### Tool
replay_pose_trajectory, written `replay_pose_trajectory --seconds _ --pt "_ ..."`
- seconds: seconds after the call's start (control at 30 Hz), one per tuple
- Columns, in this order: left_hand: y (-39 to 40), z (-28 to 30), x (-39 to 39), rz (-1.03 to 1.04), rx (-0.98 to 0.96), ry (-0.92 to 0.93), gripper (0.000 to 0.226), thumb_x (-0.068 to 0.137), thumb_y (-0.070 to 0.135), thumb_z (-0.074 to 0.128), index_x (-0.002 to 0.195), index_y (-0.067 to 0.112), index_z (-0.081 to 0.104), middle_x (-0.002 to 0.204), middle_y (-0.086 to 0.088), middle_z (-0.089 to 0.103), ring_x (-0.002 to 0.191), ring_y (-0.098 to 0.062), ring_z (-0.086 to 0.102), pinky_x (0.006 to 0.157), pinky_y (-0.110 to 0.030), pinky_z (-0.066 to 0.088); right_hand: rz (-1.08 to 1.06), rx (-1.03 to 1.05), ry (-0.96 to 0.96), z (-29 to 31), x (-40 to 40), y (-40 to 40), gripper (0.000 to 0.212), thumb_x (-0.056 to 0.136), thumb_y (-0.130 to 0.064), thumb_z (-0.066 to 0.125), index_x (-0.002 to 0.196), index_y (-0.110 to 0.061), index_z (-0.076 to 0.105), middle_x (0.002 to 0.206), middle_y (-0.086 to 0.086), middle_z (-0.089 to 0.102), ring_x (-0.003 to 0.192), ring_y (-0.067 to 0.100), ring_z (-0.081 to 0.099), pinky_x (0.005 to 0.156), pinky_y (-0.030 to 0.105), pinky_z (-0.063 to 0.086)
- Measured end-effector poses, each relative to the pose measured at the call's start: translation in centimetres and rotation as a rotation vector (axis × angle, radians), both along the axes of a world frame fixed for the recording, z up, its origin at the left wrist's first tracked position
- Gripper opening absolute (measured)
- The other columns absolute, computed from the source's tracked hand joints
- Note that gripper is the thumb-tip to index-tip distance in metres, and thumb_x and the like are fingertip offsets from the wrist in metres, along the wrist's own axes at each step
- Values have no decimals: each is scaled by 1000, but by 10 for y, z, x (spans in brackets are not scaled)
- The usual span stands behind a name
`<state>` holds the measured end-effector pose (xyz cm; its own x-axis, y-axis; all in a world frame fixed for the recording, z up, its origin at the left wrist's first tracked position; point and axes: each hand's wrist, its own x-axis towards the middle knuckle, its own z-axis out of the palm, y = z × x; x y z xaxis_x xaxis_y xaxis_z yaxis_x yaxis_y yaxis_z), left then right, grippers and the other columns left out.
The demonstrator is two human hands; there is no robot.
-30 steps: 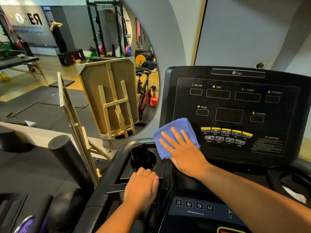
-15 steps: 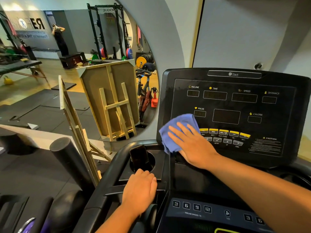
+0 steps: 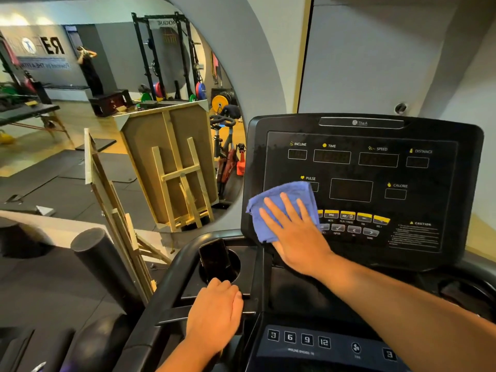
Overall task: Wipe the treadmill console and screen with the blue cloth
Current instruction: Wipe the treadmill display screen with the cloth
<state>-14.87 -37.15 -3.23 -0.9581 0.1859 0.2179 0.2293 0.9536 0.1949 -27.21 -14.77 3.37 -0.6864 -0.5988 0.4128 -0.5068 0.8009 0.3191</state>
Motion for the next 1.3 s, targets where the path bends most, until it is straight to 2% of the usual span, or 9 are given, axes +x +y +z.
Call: replay_pose_trajectory --seconds 0.23,0.4,0.5,0.67,0.87,0.97,1.03,1.17,1.3 --pt "0 -4 0 -6 -34 40 39 100 38 24 77 32 55 75 13 51 77 -10 44 67 -29 43 -114 -145 87 64 -48 15 71 94 -37 51 157 -19 25 167 5 15 153 37 7 122 56 8" --pt "-1 -6 -1 -7 -33 44 38 99 39 25 75 33 54 74 14 50 76 -8 45 66 -29 44 -284 -249 77 35 -16 63 72 94 -43 33 159 -18 15 168 8 10 153 37 -3 122 59 8" --pt "-1 -6 -2 -5 -35 39 37 99 40 26 77 33 54 75 14 51 77 -8 46 66 -29 43 -218 -130 58 14 -6 54 72 95 -43 38 159 -18 15 167 9 12 153 39 -4 120 62 9" --pt "-1 -4 -2 0 -28 14 36 98 41 25 79 33 54 79 14 52 80 -8 45 67 -28 38 -7 0 103 53 -49 11 70 97 -43 43 159 -20 18 168 5 10 153 37 0 121 59 6" --pt "-1 -4 -4 -8 -29 -26 33 99 42 22 81 36 49 82 16 48 83 -7 43 70 -27 33 -194 -262 148 102 -78 21 68 100 -42 46 159 -21 20 167 3 15 154 34 5 122 55 6" --pt "-2 -7 -5 -6 -40 -12 35 98 43 23 80 34 53 79 15 51 80 -7 45 68 -27 35 -366 -390 162 92 -64 55 68 99 -45 34 159 -19 14 168 6 10 153 37 3 122 58 7" --pt "-1 -8 -6 -4 -39 -8 38 97 43 24 81 33 57 80 14 54 80 -7 47 67 -28 38 -402 -421 151 75 -48 54 71 97 -44 36 159 -18 15 168 7 10 153 39 3 121 59 6" --pt "-2 -7 -8 -15 -22 -3 42 96 44 22 84 31 61 83 13 58 83 -8 50 68 -29 40 -111 -184 105 46 -37 5 74 94 -40 52 158 -19 21 167 5 13 152 40 3 120 60 4" --pt "-2 -9 -9 -17 -13 9 41 95 44 23 84 32 61 83 14 58 82 -7 49 68 -28 42 4 -84 149 82 -74 -27 70 98 -43 48 158 -21 21 167 4 15 153 38 6 120 54 -3"
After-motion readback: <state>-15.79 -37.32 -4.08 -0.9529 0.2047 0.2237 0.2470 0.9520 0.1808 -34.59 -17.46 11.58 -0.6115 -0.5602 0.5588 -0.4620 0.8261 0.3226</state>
